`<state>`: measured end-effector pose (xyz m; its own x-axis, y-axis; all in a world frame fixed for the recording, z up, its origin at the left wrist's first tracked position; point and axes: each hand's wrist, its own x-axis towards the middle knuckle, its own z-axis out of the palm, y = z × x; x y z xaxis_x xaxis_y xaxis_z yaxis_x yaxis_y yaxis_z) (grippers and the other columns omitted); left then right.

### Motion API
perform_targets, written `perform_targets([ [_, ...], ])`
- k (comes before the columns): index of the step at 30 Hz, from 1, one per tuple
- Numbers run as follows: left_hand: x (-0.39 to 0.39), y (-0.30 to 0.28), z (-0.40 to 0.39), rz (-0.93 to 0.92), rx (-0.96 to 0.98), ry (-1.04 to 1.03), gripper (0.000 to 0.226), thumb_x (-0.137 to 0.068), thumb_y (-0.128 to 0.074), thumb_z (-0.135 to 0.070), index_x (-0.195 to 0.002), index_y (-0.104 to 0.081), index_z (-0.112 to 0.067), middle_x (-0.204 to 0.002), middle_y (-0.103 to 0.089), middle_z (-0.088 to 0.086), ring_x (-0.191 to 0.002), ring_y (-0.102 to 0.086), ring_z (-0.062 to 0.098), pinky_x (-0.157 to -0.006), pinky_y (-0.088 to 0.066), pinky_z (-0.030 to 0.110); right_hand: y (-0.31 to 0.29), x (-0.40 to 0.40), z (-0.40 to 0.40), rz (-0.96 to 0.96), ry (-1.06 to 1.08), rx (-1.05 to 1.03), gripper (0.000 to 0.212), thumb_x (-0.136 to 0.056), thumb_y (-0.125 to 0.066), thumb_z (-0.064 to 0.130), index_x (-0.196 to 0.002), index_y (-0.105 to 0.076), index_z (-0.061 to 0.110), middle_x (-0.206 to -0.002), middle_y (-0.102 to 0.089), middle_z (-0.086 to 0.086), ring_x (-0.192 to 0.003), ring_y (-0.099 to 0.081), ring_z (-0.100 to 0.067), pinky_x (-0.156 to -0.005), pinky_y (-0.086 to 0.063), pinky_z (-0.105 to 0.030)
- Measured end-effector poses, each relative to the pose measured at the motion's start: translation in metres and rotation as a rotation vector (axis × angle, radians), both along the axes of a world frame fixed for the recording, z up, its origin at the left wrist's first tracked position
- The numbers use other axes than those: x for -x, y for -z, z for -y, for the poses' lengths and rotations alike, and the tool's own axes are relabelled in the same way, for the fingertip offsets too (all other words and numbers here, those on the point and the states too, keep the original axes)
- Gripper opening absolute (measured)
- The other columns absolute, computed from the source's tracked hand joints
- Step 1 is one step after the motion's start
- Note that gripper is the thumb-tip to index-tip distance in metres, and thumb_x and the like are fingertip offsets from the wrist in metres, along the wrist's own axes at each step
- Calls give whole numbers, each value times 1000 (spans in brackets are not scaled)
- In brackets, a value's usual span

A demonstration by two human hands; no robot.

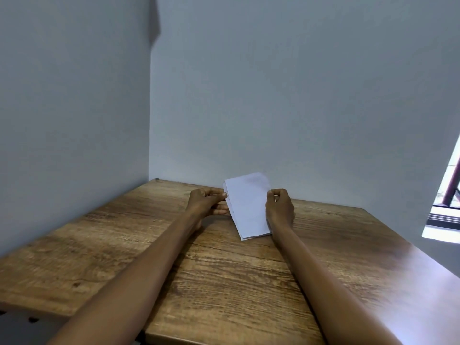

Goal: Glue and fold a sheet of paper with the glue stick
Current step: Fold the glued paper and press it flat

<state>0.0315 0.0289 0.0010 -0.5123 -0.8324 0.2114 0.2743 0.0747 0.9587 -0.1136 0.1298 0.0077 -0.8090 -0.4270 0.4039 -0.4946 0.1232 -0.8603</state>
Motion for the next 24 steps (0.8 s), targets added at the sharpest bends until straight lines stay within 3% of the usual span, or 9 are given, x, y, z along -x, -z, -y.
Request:
perform_targets([
  [6,0,1,3,1,-8,6,5,-84,-66,-4,-88,-66,-2,-79,-71,14,-54,-69,18,-56,-60,28,1,-1,0,3,-19,-15,20,-98,-41,25,-103,-56,13,-108,-64,-6,-100,-56,-25,-100,-40,-46],
  [12,0,1,2,-10,-24,-7,3,-84,-66,-2,-82,-65,-5,-66,-73,7,-51,-69,17,-53,-59,26,1,-4,0,-6,-19,-28,21,-98,-41,25,-105,-56,13,-109,-64,-6,-101,-57,-25,-99,-41,-44],
  [20,1,0,1,-6,-23,19,10,-87,-62,-3,-94,-65,2,-82,-70,18,-55,-70,18,-52,-58,25,2,-4,1,-33,-3,-37,21,-97,-41,25,-105,-56,13,-111,-64,-6,-103,-56,-25,-98,-40,-43],
  [24,1,0,1,-9,-23,66,9,-89,-58,-4,-93,-67,-1,-71,-74,10,-57,-71,19,-52,-58,25,2,-3,2,-63,11,-41,20,-98,-41,25,-105,-56,13,-111,-64,-7,-104,-56,-25,-98,-38,-40],
])
